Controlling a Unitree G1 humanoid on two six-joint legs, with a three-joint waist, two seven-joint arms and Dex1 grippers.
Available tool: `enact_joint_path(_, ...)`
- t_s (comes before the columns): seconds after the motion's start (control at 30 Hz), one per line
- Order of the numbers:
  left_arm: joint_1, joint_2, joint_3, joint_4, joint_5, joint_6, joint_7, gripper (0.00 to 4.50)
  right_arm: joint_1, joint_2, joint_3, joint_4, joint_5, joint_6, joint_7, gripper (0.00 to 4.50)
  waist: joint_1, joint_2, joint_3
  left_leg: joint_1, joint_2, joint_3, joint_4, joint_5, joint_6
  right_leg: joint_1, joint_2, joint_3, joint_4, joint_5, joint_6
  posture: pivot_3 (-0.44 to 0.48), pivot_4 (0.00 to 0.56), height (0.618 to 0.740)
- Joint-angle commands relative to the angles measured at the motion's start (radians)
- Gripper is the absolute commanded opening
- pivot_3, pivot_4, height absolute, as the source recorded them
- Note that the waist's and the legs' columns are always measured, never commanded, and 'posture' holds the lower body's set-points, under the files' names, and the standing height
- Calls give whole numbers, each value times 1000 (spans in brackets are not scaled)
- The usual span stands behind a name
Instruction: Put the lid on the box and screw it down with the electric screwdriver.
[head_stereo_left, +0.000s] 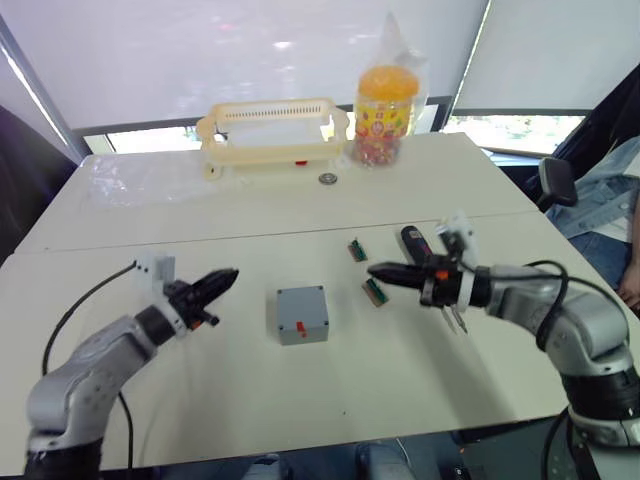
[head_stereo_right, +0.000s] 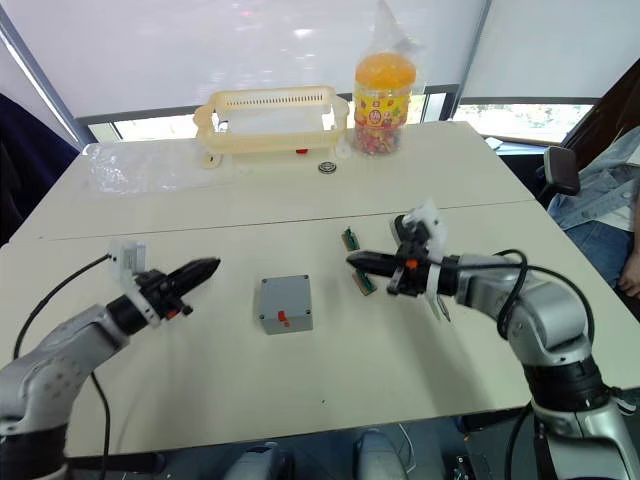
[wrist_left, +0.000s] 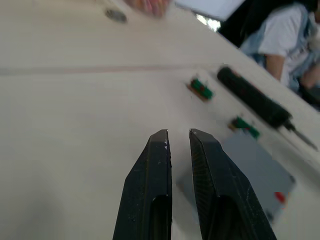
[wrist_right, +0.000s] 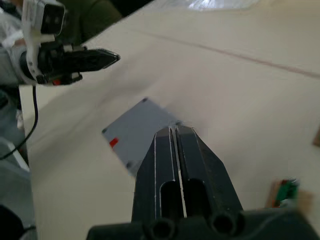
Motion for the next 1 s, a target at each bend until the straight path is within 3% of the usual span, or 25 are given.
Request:
enact_joint_path(0.03,42,21,-8,-39,16,-11,-16,592,31,25,58,-60,-90,-56,-49,36,3,0,0,-1,0,0,0,0,0,-1,0,0,0,1,1,0,150,740)
enact_joint_path(0.2,64,33,-44,-43,66,-31,-27,592,91,61,85,-80,-149,-79,-94,36,29,0,0,-2,-1,0,2,0,0,-1,-1,0,0,1,1,0,150,740)
enact_joint_path(0.63,-28,-22,-240,-14,179,-74,-39,592,123,115,176,-26,-286,-144,-111,36,26,-1,0,-2,-1,0,2,0,0,-1,-1,0,-2,2,1,0,150,740)
enact_joint_path(1.0,-93,-49,-301,55,252,-110,-65,592,137,172,213,-46,-310,-135,-106,36,27,-1,0,-2,-2,0,2,0,0,-1,-1,0,-2,2,1,0,150,740)
